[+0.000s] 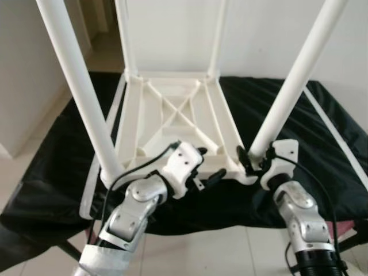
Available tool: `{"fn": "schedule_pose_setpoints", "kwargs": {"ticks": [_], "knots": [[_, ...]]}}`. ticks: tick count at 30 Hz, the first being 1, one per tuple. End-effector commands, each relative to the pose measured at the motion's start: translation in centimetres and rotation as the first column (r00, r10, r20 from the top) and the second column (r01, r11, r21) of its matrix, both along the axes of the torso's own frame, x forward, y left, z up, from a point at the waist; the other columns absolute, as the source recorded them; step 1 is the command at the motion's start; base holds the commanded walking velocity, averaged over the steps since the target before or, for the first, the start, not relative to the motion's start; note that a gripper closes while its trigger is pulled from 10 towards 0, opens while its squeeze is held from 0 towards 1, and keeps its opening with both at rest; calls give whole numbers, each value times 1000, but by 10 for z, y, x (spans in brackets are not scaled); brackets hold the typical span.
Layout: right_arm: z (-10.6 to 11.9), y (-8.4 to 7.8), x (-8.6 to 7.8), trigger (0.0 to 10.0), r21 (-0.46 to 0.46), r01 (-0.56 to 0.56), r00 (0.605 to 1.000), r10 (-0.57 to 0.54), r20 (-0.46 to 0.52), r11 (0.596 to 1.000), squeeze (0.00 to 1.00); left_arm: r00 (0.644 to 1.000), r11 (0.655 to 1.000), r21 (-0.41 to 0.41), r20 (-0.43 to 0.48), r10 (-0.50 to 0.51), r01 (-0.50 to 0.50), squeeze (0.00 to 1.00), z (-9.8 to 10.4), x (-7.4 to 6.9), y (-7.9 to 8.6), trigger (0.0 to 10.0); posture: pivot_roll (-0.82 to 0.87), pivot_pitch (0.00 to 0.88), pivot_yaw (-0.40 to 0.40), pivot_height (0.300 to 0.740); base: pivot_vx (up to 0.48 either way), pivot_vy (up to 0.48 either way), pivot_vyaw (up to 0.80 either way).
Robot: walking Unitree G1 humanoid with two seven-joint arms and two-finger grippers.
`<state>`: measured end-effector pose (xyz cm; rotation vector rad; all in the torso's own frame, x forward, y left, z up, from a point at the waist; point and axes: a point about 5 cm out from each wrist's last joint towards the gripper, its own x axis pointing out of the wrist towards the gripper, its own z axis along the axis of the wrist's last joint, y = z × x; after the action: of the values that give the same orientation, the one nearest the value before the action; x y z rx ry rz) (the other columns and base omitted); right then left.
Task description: Building children table
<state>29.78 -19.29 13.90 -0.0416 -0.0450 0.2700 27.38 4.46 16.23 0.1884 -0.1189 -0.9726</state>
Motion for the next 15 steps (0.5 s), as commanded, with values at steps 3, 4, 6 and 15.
{"fn": "schedule_pose_setpoints", "kwargs": {"ticks": [3, 4, 6, 15], "knots": [[-3, -2, 3, 10000, -35, -145, 989, 144, -21, 989, 0, 999, 999, 7, 5, 36, -36, 0, -1, -2, 0, 10000, -28, 0, -5, 740, 0, 0, 0], [-3, -2, 3, 10000, -35, -145, 989, 144, -21, 989, 0, 999, 999, 7, 5, 36, -36, 0, -1, -2, 0, 10000, -28, 0, -5, 740, 0, 0, 0], [-4, -5, 7, 10000, -83, -219, 975, 216, -43, 972, 0, 1000, 999, 12, 2, 29, -29, 0, -1, -2, 0, 10000, -27, 2, -2, 740, 0, 0, 0], [-7, -4, 16, 10000, -159, -357, 933, 344, -104, 920, 0, 1000, 1000, 15, 0, 8, -8, 0, 0, -3, -1, 10000, -30, 4, 5, 740, 0, 0, 0]]}}
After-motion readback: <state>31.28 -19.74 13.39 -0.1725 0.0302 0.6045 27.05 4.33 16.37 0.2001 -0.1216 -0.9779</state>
